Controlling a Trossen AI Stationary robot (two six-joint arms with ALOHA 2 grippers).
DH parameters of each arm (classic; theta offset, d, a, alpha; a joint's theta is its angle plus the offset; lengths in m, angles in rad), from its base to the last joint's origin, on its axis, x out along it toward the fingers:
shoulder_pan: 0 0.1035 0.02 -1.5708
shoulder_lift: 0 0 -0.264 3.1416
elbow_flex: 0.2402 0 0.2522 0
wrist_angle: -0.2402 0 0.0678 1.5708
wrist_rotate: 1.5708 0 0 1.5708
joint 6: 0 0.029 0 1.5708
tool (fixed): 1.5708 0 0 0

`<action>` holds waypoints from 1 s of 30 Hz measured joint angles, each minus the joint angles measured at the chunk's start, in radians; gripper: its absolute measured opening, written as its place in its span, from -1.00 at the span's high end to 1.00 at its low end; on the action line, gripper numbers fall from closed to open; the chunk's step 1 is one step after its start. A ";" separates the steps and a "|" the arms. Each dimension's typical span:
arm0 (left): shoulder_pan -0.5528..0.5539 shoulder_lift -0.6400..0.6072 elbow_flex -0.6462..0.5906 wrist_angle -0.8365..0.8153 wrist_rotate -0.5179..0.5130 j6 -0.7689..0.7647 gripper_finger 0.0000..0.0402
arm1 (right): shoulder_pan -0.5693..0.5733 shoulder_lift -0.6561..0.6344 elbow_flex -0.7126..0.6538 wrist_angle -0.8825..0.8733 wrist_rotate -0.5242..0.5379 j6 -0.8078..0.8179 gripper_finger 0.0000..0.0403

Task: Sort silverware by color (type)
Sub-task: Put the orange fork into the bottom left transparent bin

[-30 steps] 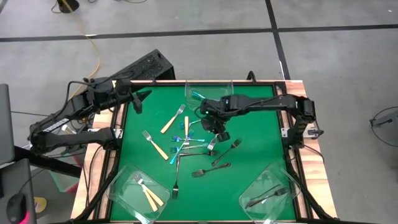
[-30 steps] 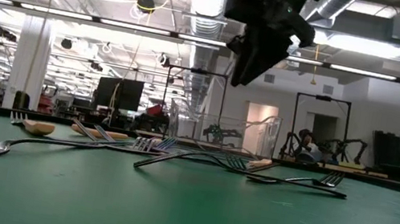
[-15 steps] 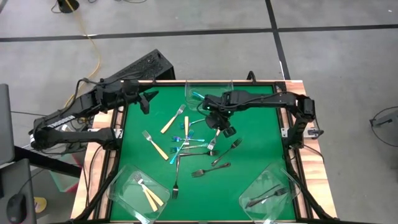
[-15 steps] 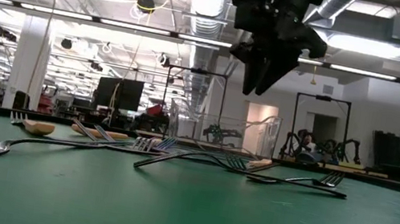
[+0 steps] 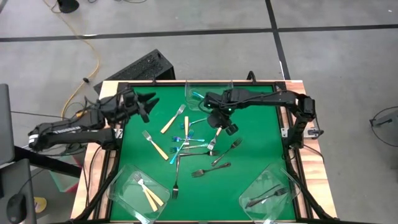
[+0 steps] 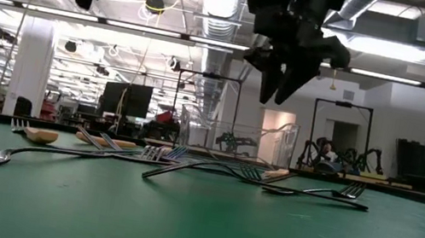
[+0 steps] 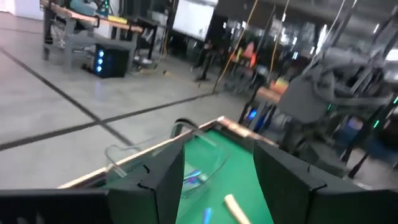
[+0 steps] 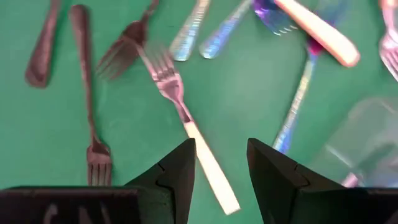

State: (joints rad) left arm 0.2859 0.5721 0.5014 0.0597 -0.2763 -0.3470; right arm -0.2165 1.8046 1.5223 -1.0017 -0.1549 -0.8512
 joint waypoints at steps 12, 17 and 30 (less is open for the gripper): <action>0.000 -0.036 -0.063 0.061 -0.040 -0.035 0.12 | -0.009 0.000 -0.151 0.044 -0.002 -0.205 0.19; 0.000 -0.036 -0.063 0.054 -0.079 -0.032 0.12 | -0.022 0.000 -0.185 0.138 -0.002 -0.236 0.19; 0.000 -0.036 -0.063 0.003 -0.096 -0.055 0.12 | -0.035 0.000 -0.262 0.210 -0.002 -0.326 0.19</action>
State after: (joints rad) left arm 0.2859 0.5362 0.4385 0.0631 -0.3723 -0.4023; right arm -0.2516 1.8050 1.2601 -0.7919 -0.1566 -1.1771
